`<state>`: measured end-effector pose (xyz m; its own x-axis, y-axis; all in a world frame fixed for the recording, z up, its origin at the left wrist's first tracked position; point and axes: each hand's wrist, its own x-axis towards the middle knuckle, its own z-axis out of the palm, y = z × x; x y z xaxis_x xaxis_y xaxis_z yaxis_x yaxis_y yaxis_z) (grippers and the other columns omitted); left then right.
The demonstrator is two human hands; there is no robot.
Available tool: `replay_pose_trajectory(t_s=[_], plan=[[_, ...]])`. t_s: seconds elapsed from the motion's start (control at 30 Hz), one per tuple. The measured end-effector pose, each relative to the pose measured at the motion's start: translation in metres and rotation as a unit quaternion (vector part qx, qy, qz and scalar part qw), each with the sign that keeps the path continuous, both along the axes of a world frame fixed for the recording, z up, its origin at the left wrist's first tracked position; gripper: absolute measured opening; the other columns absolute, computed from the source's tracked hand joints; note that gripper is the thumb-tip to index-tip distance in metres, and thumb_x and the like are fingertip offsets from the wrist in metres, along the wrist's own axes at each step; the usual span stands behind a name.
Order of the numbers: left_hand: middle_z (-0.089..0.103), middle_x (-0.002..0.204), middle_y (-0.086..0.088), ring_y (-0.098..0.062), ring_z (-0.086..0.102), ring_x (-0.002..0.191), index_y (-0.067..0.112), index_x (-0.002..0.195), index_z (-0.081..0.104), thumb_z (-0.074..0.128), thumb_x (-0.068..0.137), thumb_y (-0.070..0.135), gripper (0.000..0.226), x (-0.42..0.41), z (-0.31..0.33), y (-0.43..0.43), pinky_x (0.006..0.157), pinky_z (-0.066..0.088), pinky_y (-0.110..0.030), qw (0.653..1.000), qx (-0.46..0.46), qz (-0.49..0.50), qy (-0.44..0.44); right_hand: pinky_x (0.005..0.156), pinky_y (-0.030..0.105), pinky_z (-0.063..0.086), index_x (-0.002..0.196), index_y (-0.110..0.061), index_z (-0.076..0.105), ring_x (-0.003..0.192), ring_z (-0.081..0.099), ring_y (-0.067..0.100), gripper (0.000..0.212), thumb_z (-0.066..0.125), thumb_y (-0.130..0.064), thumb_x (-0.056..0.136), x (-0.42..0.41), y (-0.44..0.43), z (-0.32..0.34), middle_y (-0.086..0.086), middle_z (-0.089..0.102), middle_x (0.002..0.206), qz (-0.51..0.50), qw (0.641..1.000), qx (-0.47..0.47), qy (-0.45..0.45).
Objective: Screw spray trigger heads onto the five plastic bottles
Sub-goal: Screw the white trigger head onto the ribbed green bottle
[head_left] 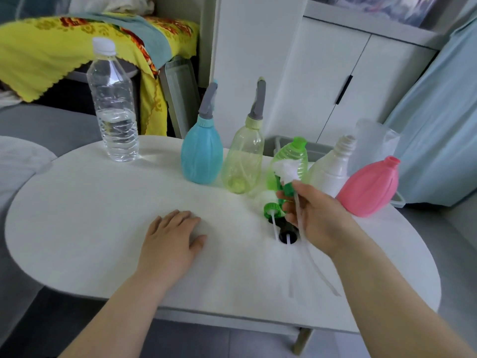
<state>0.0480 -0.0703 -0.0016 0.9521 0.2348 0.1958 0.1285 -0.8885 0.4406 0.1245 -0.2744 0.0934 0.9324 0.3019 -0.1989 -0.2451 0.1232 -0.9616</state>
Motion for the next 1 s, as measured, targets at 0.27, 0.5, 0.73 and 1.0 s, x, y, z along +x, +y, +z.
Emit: replay_pose_trajectory(t_s=[0.27, 0.5, 0.73, 1.0], plan=[[0.057, 0.113, 0.008, -0.010, 0.049, 0.109, 0.017, 0.107, 0.061, 0.059, 0.081, 0.014, 0.026, -0.011, 0.013, -0.036, 0.094, 0.026, -0.013, 0.990, -0.102, -0.063, -0.071, 0.051, 0.011, 0.047, 0.086, -0.021, 0.061, 0.052, 0.058, 0.001, 0.025, 0.039, -0.032, 0.089, -0.003, -0.087, -0.022, -0.011, 0.069, 0.063, -0.110, 0.979, 0.171, 0.028], [0.046, 0.106, 0.020, -0.003, 0.044, 0.099, 0.019, 0.114, 0.056, 0.058, 0.081, 0.016, 0.033, 0.031, 0.049, -0.090, 0.076, 0.020, 0.012, 0.972, -0.170, -0.119, -0.114, 0.056, 0.016, 0.044, 0.076, -0.022, 0.058, 0.054, 0.053, 0.005, 0.008, 0.051, -0.025, 0.075, 0.008, -0.107, -0.022, -0.011, 0.062, 0.061, -0.135, 0.976, 0.173, 0.002], [0.034, 0.139, -0.003, -0.013, 0.031, 0.127, 0.012, 0.134, 0.029, 0.058, 0.082, 0.018, 0.060, 0.117, 0.076, -0.131, 0.092, 0.013, -0.005, 0.957, -0.205, -0.126, -0.162, 0.063, 0.018, 0.037, 0.077, -0.023, 0.059, 0.061, 0.054, 0.003, 0.020, 0.043, -0.020, 0.088, 0.014, -0.117, -0.028, -0.015, 0.065, 0.063, -0.203, 0.965, 0.166, -0.024], [0.025, 0.148, -0.007, -0.016, 0.026, 0.135, 0.012, 0.139, 0.012, 0.054, 0.085, 0.017, 0.069, 0.178, 0.083, -0.140, 0.091, 0.015, -0.007, 0.935, -0.308, -0.057, -0.168, 0.054, 0.012, 0.047, 0.074, -0.018, 0.059, 0.053, 0.055, 0.003, 0.015, 0.047, -0.018, 0.084, 0.018, -0.120, -0.040, -0.008, 0.070, 0.072, -0.214, 0.951, 0.224, -0.008]])
